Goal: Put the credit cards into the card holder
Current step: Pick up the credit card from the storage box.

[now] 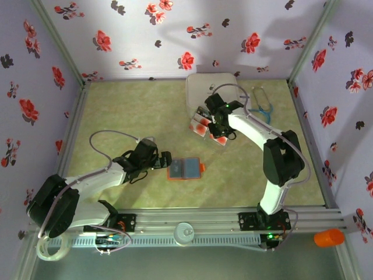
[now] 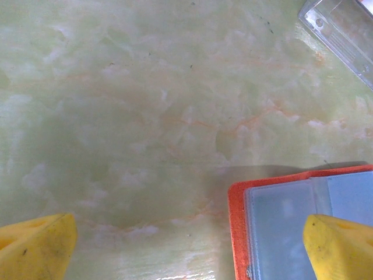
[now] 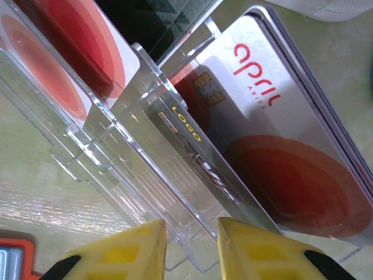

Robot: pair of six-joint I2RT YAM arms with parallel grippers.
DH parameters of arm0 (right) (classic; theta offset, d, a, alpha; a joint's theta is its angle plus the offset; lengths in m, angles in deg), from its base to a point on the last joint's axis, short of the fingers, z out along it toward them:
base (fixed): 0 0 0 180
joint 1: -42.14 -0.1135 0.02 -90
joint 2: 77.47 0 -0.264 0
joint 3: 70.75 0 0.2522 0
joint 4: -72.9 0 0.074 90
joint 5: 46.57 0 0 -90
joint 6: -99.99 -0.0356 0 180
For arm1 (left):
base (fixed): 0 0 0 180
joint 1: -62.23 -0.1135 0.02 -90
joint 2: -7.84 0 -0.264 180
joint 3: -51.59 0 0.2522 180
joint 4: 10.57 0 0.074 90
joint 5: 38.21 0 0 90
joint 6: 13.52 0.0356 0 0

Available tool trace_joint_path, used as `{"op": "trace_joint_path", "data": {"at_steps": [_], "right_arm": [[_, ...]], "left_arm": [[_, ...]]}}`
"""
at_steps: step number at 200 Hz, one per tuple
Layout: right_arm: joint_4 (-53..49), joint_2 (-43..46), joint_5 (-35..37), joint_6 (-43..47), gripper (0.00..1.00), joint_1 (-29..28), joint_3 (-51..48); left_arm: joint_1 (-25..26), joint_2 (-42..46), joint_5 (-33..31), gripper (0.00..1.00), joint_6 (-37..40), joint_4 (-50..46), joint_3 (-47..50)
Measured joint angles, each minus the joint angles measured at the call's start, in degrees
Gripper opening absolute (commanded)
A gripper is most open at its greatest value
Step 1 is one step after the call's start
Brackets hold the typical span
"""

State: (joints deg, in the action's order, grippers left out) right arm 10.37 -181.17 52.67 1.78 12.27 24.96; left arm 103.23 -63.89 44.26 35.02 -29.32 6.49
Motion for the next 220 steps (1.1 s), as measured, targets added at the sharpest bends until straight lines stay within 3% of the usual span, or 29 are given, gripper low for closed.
{"op": "trace_joint_path", "data": {"at_steps": [28,111,168,220], "right_arm": [[0.0,-1.5,0.0,0.3,0.29,0.0,0.1],[-0.1,-2.1,0.0,2.6,0.08,-0.1,0.2],[-0.6,-1.0,-2.9,6.8,0.0,-0.3,0.3],[-2.6,2.1,-4.8,8.7,0.0,-1.4,2.3]], "left_arm": [[0.0,0.1,-0.3,1.0,0.0,0.0,0.3],[0.0,0.1,-0.4,1.0,0.0,-0.2,0.6],[0.0,0.3,-0.4,1.0,0.0,-0.2,0.7],[0.0,0.9,-0.4,1.0,0.0,-0.2,0.7]]}}
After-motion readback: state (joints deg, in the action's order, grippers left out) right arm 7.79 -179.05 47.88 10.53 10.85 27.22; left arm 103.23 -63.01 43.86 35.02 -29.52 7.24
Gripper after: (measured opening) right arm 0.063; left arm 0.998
